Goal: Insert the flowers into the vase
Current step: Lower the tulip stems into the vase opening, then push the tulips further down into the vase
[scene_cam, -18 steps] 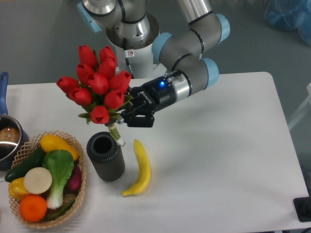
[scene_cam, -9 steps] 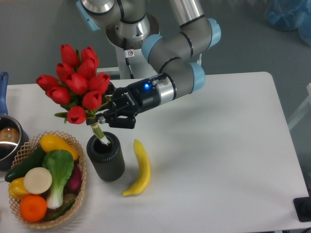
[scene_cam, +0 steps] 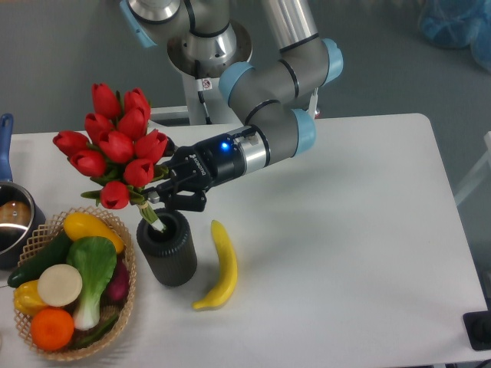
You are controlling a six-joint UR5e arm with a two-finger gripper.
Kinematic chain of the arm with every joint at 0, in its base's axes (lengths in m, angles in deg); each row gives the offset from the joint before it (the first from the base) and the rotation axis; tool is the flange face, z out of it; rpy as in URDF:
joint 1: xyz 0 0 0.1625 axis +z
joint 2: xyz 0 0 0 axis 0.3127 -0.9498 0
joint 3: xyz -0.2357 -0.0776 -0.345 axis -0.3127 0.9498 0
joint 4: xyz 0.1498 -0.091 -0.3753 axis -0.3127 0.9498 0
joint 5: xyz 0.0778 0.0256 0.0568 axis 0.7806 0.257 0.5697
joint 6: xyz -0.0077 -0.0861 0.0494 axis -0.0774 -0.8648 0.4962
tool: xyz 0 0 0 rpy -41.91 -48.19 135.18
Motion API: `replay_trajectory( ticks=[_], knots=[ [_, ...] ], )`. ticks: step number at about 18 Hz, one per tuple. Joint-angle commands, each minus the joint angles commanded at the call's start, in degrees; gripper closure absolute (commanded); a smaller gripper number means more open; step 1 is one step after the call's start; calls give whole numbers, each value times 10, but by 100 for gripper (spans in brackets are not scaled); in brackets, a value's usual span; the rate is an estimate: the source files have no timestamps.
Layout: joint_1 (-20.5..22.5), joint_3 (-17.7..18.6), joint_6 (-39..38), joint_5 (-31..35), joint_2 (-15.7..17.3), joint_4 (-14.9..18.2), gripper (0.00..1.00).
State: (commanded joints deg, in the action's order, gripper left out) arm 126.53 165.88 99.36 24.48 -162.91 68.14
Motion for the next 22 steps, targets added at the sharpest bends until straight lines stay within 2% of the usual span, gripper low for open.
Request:
replay_trajectory(
  ticks=[8, 15, 22],
  knots=[
    [1, 6, 55, -1, -33, 0, 71],
    [5, 21, 59, -2, -47, 0, 70],
    [7, 21, 70, -2, -64, 0, 70]
  ],
)
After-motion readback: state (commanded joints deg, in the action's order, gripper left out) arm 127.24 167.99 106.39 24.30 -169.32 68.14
